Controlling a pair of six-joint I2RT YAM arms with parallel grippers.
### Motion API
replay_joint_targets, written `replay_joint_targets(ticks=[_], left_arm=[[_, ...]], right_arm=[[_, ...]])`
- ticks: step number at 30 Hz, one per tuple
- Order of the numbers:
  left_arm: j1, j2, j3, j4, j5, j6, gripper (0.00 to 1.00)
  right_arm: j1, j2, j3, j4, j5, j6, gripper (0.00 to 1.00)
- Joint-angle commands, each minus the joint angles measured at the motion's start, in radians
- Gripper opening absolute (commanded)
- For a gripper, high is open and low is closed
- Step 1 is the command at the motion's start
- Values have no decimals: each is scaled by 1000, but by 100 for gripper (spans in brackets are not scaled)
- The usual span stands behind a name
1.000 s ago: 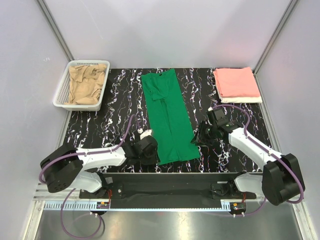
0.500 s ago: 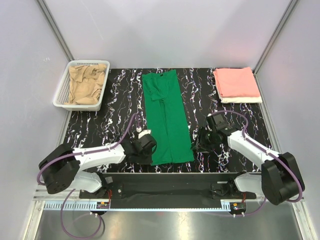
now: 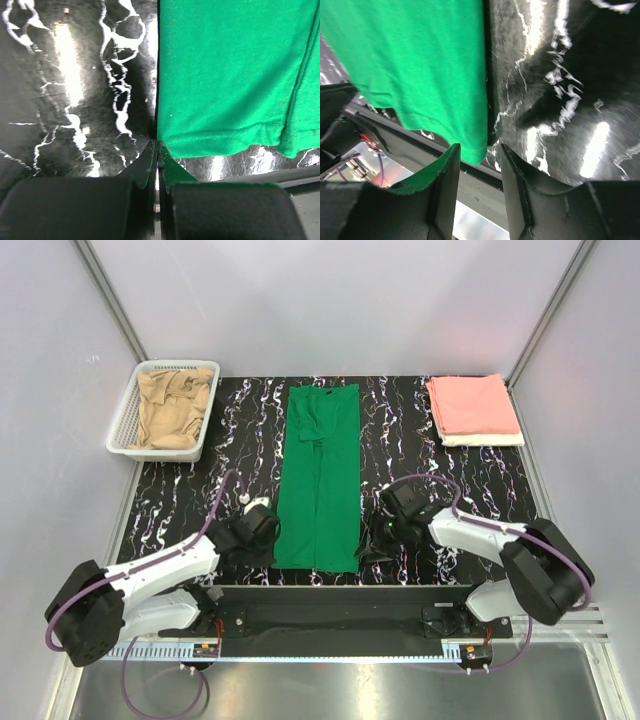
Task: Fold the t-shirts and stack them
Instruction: Fold the tshirt
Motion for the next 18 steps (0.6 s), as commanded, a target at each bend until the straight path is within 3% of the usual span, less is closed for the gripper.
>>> replay_joint_targets(ticks=[1, 18], left_arm=[[14, -31, -1, -10, 1, 35, 0], [23, -4, -20, 22, 29, 34, 0]], right_arm=[[31, 50, 27, 91, -16, 49, 44], [50, 71, -54, 158, -54, 49, 41]])
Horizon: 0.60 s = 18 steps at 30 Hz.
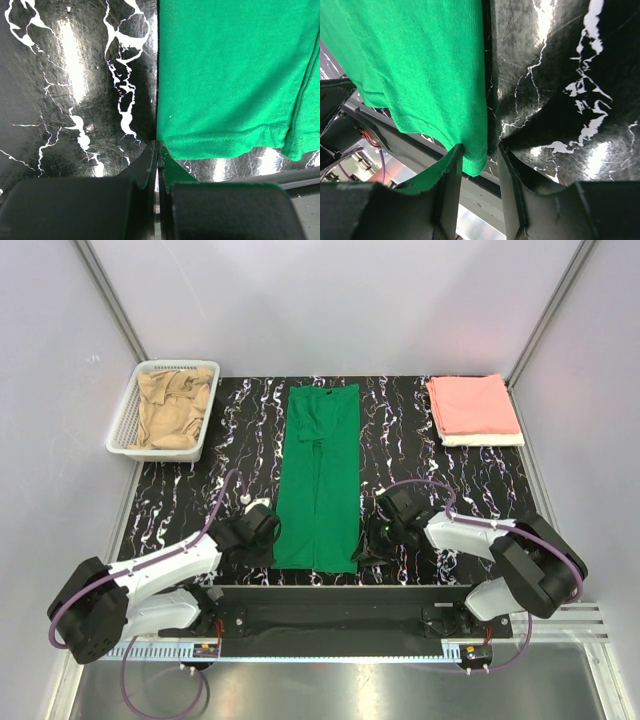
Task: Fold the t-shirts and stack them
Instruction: Fold the tshirt
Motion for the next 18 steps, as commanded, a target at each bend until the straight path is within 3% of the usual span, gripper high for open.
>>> replay_joint_targets(ticks=[1, 9, 13, 14, 17, 18], left_arm=[[5, -16, -21, 29, 21, 8, 0], [4, -15, -21, 43, 39, 22, 0], [5, -19, -32, 42, 31, 2, 0], [5, -22, -32, 40, 30, 0, 0], [4, -39, -18, 37, 34, -3, 0], [4, -47, -13, 34, 48, -4, 0]], right_arm=[[10, 0, -18, 34, -33, 11, 41], [26, -43, -32, 34, -13, 29, 40], [26, -54, -41, 34, 5, 31, 33], [26, -46, -38, 34, 5, 26, 24], [24, -26, -37, 35, 17, 26, 12], [26, -23, -38, 35, 20, 25, 3]])
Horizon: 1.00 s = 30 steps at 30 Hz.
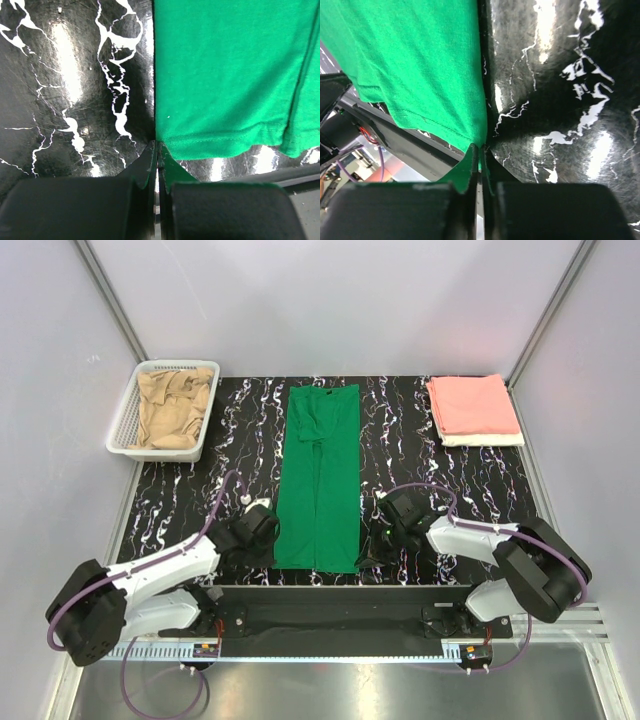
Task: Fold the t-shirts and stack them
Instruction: Fold the tshirt
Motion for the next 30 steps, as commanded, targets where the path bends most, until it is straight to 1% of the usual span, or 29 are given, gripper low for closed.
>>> replay_joint_targets(ticks=[1, 3, 5, 8, 11, 12, 13, 14, 16, 17, 18, 24, 28, 30], left_arm=[[2, -40, 8, -3, 38, -6, 1], [4, -61, 36, -23, 49, 0, 24], [7, -64, 65, -52, 57, 14, 38], [5, -69, 77, -63, 68, 6, 40], [7, -90, 56, -37, 75, -5, 43], [7, -99, 47, -25, 81, -8, 43], [5, -106, 27, -5, 87, -15, 43], [7, -115, 19, 4, 92, -18, 43], [7, -115, 1, 30, 95, -22, 43], [5, -104, -12, 38, 95, -23, 43], [7, -97, -18, 47, 119, -22, 43], [7, -47, -52, 86, 111, -14, 40], [10, -38, -72, 119, 121, -15, 38], [11, -35, -76, 125, 129, -17, 34]], right_arm=[[10, 8, 0, 13, 31, 1, 0], [10, 2, -6, 13, 34, -4, 0], [10, -18, -10, 10, 39, -2, 0], [10, -49, -27, 5, 51, -2, 0], [10, -63, -43, -6, 59, -5, 1], [10, -63, -46, -10, 53, -7, 6], [10, -63, -44, -10, 46, -7, 18], [10, -64, -46, -10, 43, -7, 24], [10, -69, -44, -9, 33, -5, 29], [10, -78, -44, -10, 31, -4, 34], [10, -81, -46, -9, 28, -2, 35], [10, -109, -67, -6, 23, 18, 39], [18, -100, -75, -3, 23, 21, 38], [16, -91, -79, 7, 14, 25, 37]])
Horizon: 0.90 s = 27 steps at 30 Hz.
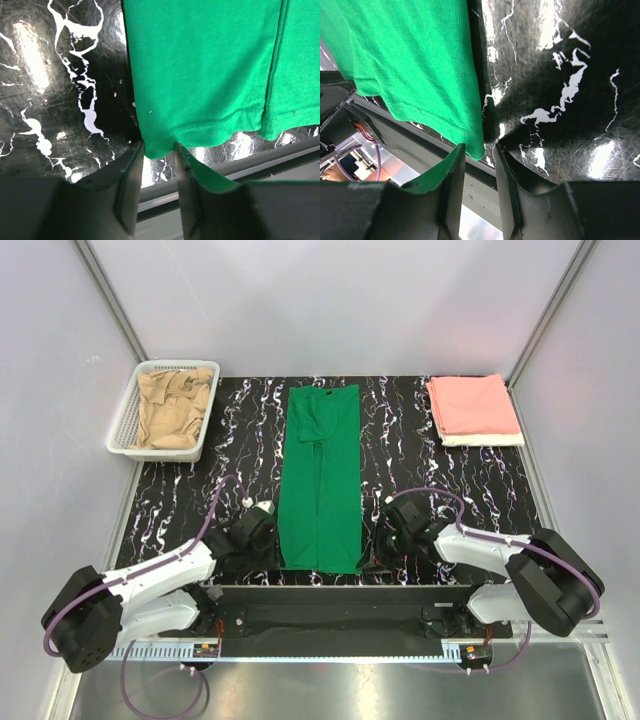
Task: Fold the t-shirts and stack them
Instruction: Fold the tshirt
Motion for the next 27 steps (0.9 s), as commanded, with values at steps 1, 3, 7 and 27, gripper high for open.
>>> replay_joint_targets(ticks=[1, 3, 7, 27], left_arm=[[5, 15, -28, 45, 23, -3, 33], [5, 7, -32, 46, 27, -3, 24], [8, -21, -43, 48, 37, -9, 10], [8, -107, -32, -15, 14, -35, 39]], right_arm=[[16, 1, -14, 10, -9, 12, 37], [18, 9, -19, 23, -7, 12, 35], [19, 37, -16, 47, -24, 14, 24], [19, -69, -63, 44, 25, 81, 0]])
